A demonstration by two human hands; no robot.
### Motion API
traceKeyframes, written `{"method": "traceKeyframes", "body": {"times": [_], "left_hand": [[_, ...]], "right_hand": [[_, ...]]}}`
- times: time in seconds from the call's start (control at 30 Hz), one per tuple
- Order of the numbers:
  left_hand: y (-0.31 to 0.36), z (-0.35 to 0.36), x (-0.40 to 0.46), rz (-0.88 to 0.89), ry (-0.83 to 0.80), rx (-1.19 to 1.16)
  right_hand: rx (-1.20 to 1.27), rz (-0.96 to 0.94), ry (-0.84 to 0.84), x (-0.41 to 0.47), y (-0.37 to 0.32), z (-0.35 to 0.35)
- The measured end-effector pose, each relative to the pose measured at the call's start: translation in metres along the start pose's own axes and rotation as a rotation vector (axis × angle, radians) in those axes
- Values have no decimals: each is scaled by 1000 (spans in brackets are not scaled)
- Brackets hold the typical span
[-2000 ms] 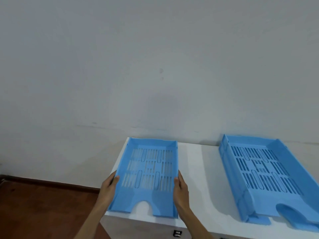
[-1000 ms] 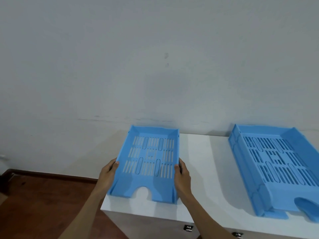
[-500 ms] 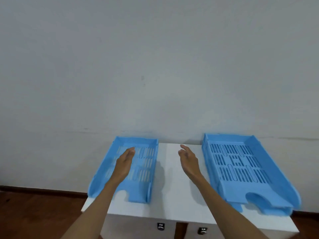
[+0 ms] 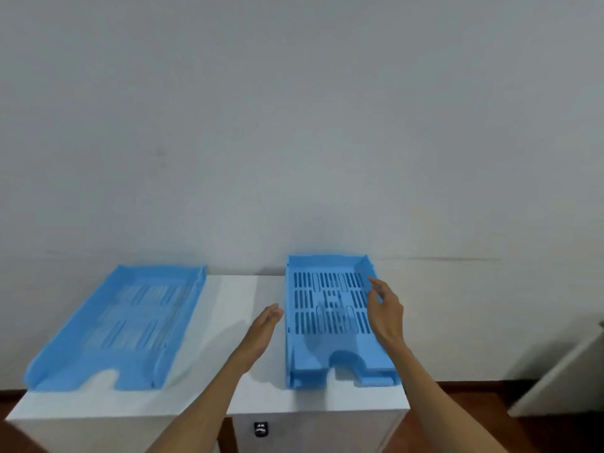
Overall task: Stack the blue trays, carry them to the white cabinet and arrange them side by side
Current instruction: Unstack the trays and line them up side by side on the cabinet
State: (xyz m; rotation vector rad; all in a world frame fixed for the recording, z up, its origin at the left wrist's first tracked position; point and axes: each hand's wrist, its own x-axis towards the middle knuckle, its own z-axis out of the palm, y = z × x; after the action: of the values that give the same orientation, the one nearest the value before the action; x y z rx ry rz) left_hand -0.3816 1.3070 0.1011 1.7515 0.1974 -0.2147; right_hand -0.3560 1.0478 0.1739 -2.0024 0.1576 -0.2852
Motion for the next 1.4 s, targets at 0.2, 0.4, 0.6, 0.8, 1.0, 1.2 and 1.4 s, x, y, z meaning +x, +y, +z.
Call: {"method": "traceKeyframes", "body": {"times": [0.2, 0.4, 0.6, 0.8, 1.0, 1.2, 1.4], "left_hand": [[-7, 43, 8, -123, -30, -207], [15, 70, 1, -138, 77, -303], [14, 85, -2, -117, 192, -306], [26, 87, -9, -56, 245, -244], [51, 52, -9, 47, 250, -250], [46, -26, -25, 127, 313, -232], [10, -112, -43, 128, 470, -163]], "right_hand": [[-39, 247, -10, 17, 56, -41], [155, 490, -306, 29, 91, -42], [214, 493, -392, 26, 88, -46], [201, 366, -301, 24, 78, -41], [244, 318, -209, 28, 46, -26], [243, 272, -192, 4, -3, 31], [191, 236, -226, -28, -20, 112]]}}
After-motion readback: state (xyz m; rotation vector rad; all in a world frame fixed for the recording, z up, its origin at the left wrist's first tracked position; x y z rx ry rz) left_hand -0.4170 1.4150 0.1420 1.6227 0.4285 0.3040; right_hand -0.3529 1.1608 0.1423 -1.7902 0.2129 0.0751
